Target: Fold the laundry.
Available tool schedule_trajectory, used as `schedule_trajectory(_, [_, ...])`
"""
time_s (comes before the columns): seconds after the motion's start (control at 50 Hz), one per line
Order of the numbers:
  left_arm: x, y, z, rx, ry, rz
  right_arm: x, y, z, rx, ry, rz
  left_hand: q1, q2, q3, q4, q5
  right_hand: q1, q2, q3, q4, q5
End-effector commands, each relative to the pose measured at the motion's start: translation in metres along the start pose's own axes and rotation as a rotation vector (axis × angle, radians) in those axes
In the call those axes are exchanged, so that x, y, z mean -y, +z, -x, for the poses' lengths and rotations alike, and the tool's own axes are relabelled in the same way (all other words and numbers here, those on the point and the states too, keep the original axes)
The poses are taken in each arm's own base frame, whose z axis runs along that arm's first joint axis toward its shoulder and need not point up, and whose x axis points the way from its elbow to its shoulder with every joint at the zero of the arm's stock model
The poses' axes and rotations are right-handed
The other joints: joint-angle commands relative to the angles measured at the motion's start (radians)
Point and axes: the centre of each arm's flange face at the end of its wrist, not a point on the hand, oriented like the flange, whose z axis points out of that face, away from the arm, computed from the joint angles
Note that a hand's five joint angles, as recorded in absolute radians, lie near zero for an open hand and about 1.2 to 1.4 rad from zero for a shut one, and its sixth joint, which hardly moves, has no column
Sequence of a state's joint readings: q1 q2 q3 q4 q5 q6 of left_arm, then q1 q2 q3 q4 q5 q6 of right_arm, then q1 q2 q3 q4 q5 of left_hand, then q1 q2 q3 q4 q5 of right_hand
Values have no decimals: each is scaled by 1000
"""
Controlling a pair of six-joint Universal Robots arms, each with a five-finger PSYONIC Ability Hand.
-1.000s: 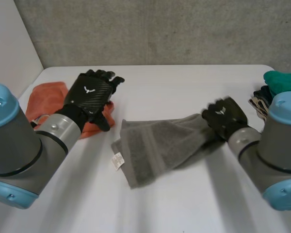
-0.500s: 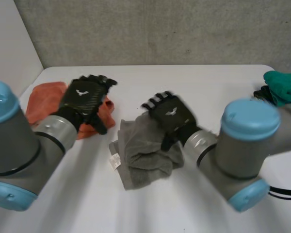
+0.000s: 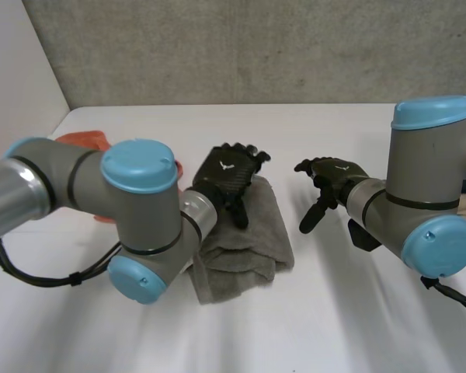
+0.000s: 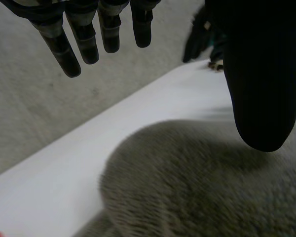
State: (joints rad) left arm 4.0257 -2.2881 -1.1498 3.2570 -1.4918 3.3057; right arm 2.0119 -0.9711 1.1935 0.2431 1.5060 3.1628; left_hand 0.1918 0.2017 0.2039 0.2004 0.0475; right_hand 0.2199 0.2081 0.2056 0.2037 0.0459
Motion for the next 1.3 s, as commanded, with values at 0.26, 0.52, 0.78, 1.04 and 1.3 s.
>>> schedule_trajectory(0.26, [-34,-17,41,202,204,230,-12,2,53,161,-76,46,-17,-27,-29,-26,-47,-45,-34,-31,-29,-46])
schedule_trajectory(0.52, [-46,-49,43,223,234,362,-41,17,71,182,-217,81,-17,-27,-29,-26,-47,-45,-34,-31,-29,-46])
schedule_trajectory(0.78, [8,-60,64,288,276,194,3,-8,62,62,-324,-70,-17,-27,-29,-26,-47,-45,-34,-31,-29,-46])
schedule_trajectory(1.04, [7,-40,70,76,101,78,-1,-11,84,95,-116,-76,-17,-27,-29,-26,-47,-45,-34,-31,-29,-46])
schedule_trajectory(1.3, [-47,-33,62,20,36,286,-44,20,81,121,-123,69,-17,-27,-29,-26,-47,-45,-34,-31,-29,-46])
